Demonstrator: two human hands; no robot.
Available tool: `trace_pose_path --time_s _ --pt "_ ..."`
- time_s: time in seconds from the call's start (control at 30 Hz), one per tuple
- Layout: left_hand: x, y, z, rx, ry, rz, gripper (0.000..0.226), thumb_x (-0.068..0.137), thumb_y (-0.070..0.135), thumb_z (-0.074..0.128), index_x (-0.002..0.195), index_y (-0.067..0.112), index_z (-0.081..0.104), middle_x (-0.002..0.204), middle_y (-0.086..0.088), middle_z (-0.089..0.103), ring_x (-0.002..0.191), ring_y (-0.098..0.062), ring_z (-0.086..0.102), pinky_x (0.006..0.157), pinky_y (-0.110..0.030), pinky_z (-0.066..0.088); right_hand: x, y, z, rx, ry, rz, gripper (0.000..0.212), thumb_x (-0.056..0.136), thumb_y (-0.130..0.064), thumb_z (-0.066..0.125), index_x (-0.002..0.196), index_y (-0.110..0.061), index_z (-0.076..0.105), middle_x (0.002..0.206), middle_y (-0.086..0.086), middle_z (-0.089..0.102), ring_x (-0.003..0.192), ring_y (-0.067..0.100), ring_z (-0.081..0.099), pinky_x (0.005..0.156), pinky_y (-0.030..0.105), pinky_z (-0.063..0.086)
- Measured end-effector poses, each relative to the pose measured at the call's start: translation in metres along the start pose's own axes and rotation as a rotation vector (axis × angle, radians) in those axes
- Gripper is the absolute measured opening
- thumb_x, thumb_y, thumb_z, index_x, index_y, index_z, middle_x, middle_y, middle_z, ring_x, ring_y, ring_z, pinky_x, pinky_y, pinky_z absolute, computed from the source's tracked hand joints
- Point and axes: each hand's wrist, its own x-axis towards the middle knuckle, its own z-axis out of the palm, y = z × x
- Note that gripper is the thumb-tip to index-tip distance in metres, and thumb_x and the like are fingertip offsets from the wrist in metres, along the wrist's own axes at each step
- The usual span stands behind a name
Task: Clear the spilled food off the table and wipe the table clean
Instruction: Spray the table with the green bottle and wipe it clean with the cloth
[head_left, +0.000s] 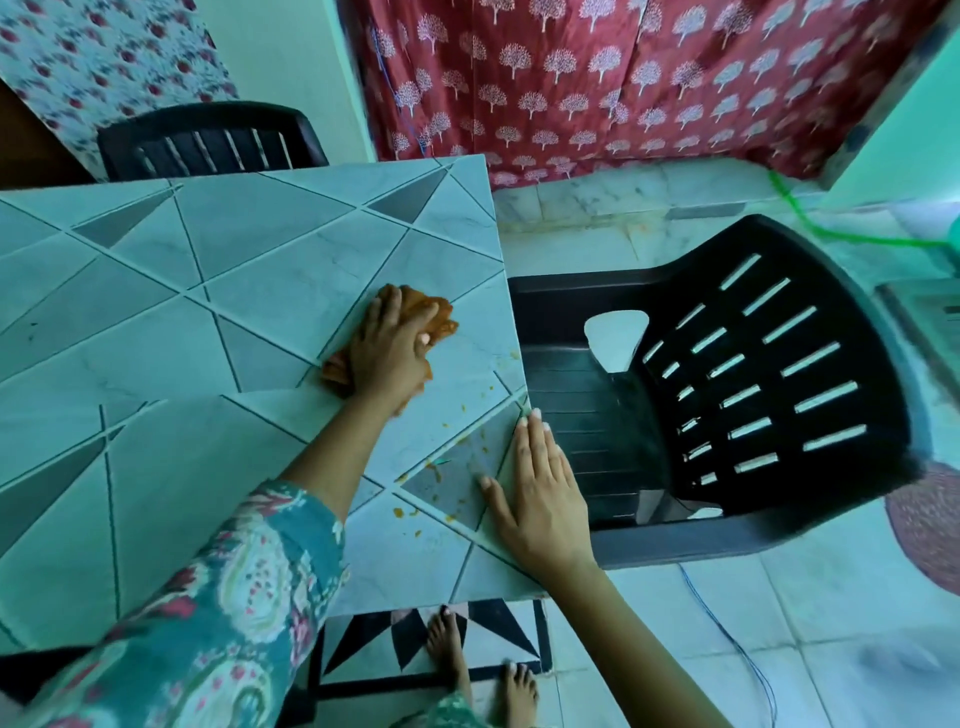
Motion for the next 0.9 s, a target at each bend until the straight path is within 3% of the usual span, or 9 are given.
trace_pose_path --time_s 0.17,0.23,0.3,0.37,0.43,0.53,0.67,0.8,0.9 --pt "-0.004 0.064 0.018 -0.033 -0.104 0.312 0.043 0.090 0.025 0.043 0.131 0.037 0.051 0.156 -0.003 0.022 0.142 -0.029 0.020 0.112 -0.042 0.023 -0.004 0.000 0.001 -0.014 0.031 0.027 0.077 0.093 -0.058 0.017 0.149 -0.005 0.014 0.156 0.006 0.004 0.142 0.015 0.002 0.115 0.026 0.003" --pt "-0.035 0.061 0.013 -0.042 -0.144 0.544 0.042 0.088 0.028 0.041 0.127 0.036 0.055 0.153 -0.004 0.029 0.141 -0.028 0.025 0.112 -0.041 0.026 -0.004 -0.002 0.000 -0.026 0.032 0.043 0.074 0.094 -0.054 0.024 0.146 -0.002 0.024 0.154 0.012 0.018 0.142 0.021 0.016 0.114 0.026 0.006" --pt "-0.055 0.033 0.003 -0.095 -0.181 0.657 0.043 0.087 0.031 0.039 0.126 0.035 0.056 0.151 -0.003 0.033 0.139 -0.027 0.030 0.111 -0.039 0.027 -0.004 -0.002 0.000 -0.031 0.056 0.035 0.074 0.094 -0.054 0.024 0.146 -0.002 0.024 0.153 0.012 0.019 0.141 0.022 0.017 0.114 0.027 0.008" --pt "-0.047 -0.002 -0.006 -0.085 -0.163 0.578 0.045 0.086 0.032 0.036 0.127 0.034 0.056 0.152 -0.003 0.032 0.138 -0.027 0.031 0.110 -0.040 0.030 -0.003 -0.002 -0.001 -0.011 0.043 0.017 0.077 0.092 -0.057 0.017 0.148 -0.005 0.015 0.155 0.008 0.006 0.142 0.017 0.003 0.117 0.028 0.003" --pt "-0.020 -0.020 -0.008 -0.051 -0.124 0.380 0.047 0.086 0.033 0.035 0.129 0.035 0.054 0.154 -0.004 0.026 0.140 -0.029 0.027 0.110 -0.044 0.030 -0.002 -0.002 -0.002 0.006 0.017 0.017 0.080 0.089 -0.060 0.010 0.150 -0.008 0.005 0.156 0.004 -0.004 0.141 0.012 -0.010 0.114 0.026 -0.004" --pt "0.007 0.005 -0.001 0.003 -0.088 0.164 0.046 0.090 0.027 0.042 0.134 0.037 0.047 0.157 -0.003 0.018 0.142 -0.030 0.019 0.113 -0.044 0.022 0.000 -0.002 -0.003 0.001 0.000 0.033 0.083 0.086 -0.064 0.004 0.150 -0.010 -0.001 0.156 0.004 -0.010 0.140 0.011 -0.014 0.112 0.025 -0.009" --pt "-0.032 0.050 0.013 0.057 -0.096 0.312 0.047 0.090 0.036 0.036 0.137 0.039 0.043 0.156 -0.003 0.022 0.143 -0.029 0.020 0.111 -0.042 0.022 -0.005 -0.001 0.000 0.021 0.013 0.086 0.094 0.081 -0.069 -0.008 0.149 -0.005 0.002 0.157 0.009 -0.003 0.145 0.021 -0.002 0.114 0.027 -0.005" --pt "-0.103 0.009 -0.005 0.070 -0.125 0.466 0.050 0.088 0.044 0.032 0.137 0.037 0.044 0.152 -0.004 0.031 0.138 -0.027 0.033 0.103 -0.042 0.037 -0.004 0.000 0.000 0.033 -0.006 0.085 0.097 0.079 -0.071 -0.011 0.148 -0.003 0.000 0.157 0.012 -0.004 0.146 0.023 -0.001 0.114 0.027 -0.006" --pt "-0.112 -0.060 -0.032 0.119 -0.100 0.223 0.057 0.084 0.052 0.033 0.137 0.035 0.045 0.153 -0.004 0.030 0.135 -0.030 0.037 0.099 -0.048 0.040 -0.004 0.001 -0.004 0.019 -0.059 0.048 0.086 0.086 -0.064 0.006 0.148 -0.005 -0.007 0.156 0.009 -0.013 0.145 0.021 -0.009 0.112 0.026 -0.011"
